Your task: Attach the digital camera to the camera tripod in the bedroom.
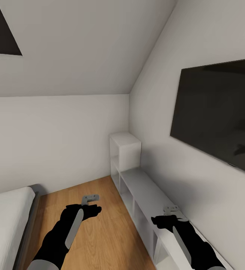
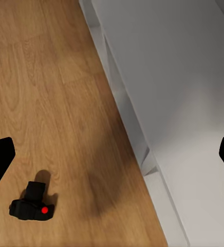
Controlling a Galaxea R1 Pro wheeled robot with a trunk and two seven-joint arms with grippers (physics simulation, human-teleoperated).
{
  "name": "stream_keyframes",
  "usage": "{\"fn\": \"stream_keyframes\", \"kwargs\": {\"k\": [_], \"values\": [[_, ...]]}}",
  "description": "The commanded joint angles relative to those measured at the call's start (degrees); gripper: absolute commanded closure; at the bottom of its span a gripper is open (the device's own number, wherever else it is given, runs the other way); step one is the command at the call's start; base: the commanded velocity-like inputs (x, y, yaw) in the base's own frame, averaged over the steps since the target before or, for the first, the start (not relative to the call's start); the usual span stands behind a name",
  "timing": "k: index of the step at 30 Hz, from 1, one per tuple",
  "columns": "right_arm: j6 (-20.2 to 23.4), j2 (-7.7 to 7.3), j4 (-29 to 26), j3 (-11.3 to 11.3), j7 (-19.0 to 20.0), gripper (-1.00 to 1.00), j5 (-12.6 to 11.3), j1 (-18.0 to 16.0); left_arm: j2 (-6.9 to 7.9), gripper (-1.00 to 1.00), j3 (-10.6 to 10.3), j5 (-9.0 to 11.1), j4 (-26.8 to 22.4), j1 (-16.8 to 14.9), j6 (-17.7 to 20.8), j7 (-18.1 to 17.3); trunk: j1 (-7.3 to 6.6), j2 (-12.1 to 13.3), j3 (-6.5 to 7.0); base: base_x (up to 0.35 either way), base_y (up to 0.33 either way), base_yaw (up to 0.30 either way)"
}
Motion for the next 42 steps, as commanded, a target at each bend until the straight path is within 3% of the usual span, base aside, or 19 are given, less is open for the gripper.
{"fn": "stream_keyframes", "kwargs": {"k": [1,22,42], "values": [[0.28,-0.03,-0.08,0.16,-0.11,-1.00,-0.44,-0.03,-0.04,-1.00,-0.05,0.59,-0.09,-0.04,0.20,0.59,0.01,-0.05,-0.08,0.000,0.000,0.000],[0.33,0.24,-0.08,0.03,-0.10,-1.00,-0.42,-0.03,-0.28,-1.00,0.13,0.62,-0.20,-0.04,0.20,0.67,0.01,-0.05,-0.08,0.000,0.000,0.000],[0.36,0.35,-0.08,-0.11,-0.10,-1.00,-0.49,-0.03,-0.01,-1.00,0.35,1.14,-3.11,-0.04,0.90,0.76,4.40,-8.07,-3.67,0.000,0.000,0.000]]}}
